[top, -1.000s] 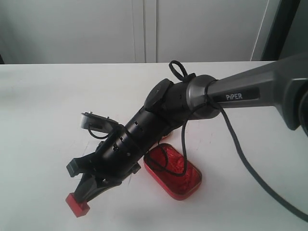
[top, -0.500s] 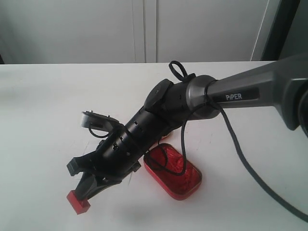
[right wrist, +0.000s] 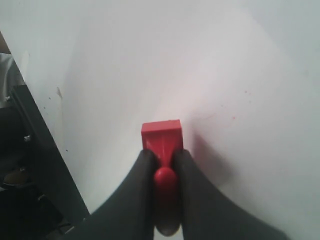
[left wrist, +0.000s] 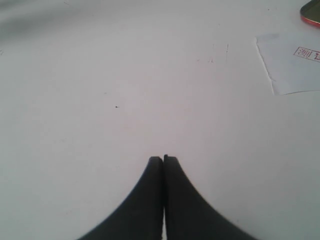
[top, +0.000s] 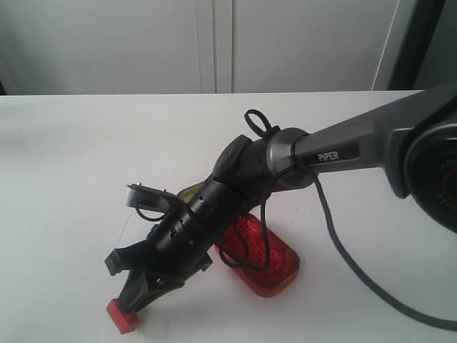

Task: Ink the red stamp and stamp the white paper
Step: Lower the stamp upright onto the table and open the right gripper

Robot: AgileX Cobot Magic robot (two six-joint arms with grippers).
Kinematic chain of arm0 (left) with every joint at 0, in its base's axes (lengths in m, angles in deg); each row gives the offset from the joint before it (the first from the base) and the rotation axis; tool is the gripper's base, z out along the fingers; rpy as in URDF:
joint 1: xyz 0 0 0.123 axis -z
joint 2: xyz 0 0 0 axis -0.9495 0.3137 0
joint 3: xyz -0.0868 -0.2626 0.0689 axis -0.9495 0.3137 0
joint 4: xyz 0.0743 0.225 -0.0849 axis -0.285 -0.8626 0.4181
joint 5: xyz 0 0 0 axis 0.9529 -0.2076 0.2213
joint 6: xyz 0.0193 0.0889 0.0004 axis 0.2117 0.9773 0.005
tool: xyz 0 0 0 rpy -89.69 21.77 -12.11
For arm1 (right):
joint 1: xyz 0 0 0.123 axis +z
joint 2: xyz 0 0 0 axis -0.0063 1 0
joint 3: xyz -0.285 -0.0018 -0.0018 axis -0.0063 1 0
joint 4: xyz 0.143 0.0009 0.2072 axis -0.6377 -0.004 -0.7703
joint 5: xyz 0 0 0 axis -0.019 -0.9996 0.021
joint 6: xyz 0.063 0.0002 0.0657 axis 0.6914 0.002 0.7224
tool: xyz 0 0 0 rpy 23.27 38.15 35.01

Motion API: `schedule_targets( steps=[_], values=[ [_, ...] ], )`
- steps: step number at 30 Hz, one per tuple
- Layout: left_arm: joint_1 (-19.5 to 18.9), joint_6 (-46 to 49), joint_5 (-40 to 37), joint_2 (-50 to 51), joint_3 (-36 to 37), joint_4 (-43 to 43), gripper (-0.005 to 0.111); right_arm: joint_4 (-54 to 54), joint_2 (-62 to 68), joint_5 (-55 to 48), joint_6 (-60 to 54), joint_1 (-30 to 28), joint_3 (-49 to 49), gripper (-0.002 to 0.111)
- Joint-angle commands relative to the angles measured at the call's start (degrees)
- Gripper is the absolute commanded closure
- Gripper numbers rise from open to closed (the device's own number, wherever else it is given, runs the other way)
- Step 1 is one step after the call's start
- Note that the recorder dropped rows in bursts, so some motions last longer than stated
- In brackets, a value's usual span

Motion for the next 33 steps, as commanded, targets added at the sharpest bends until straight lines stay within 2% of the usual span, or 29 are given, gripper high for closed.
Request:
schedule_targets(
  steps=[1,33],
  values=[
    [0.28,-0.09,-0.06,-0.22,0.56,0.14,0.107,-0.49,0.79,-0.73,-0.61,0.02,0.26,0.108],
    [0.28,-0.09,-0.06,-0.22,0.56,0.14,0.107,-0.14,0.79,3.84,-0.61,0.02,0.26,0.108]
  ],
)
